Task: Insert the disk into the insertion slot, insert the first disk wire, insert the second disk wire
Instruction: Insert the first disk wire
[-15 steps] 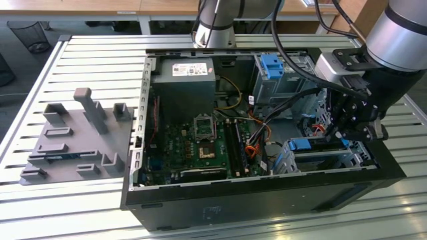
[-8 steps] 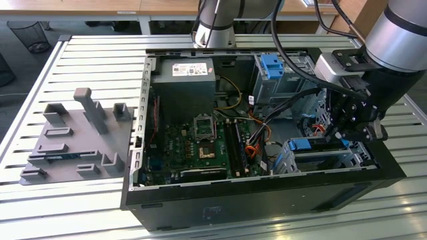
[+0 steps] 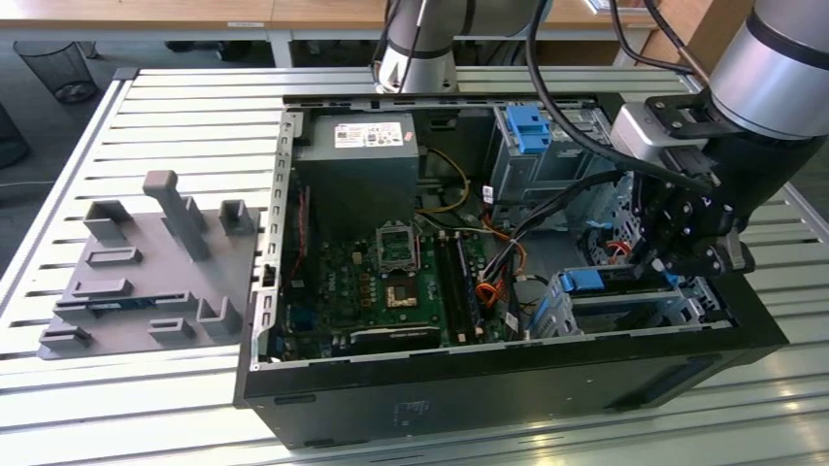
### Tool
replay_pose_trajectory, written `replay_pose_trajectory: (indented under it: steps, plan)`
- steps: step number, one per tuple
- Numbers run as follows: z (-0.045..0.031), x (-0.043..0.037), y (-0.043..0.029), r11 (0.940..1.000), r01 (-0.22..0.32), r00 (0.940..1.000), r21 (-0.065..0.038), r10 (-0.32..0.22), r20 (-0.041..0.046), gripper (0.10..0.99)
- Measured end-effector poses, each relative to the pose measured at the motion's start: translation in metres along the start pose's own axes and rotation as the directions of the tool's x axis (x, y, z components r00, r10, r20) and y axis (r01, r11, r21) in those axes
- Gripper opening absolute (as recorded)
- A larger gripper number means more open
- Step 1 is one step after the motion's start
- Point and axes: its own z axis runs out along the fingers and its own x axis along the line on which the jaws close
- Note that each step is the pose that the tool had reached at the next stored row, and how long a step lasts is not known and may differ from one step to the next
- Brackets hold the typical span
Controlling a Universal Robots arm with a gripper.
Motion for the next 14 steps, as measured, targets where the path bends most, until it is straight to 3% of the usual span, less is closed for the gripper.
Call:
replay_pose_trajectory:
  steps: [7, 11, 14]
  plan:
    - [-0.0074, 0.0001, -0.0002, 1.0000, 0.000, 1.0000, 0.000, 0.000, 0.0004, 0.239]
    - [-0.0092, 0.0001, -0.0002, 1.0000, 0.000, 1.0000, 0.000, 0.000, 0.0004, 0.106]
    - [-0.0099, 0.0001, -0.0002, 1.0000, 0.000, 1.0000, 0.000, 0.000, 0.0003, 0.106]
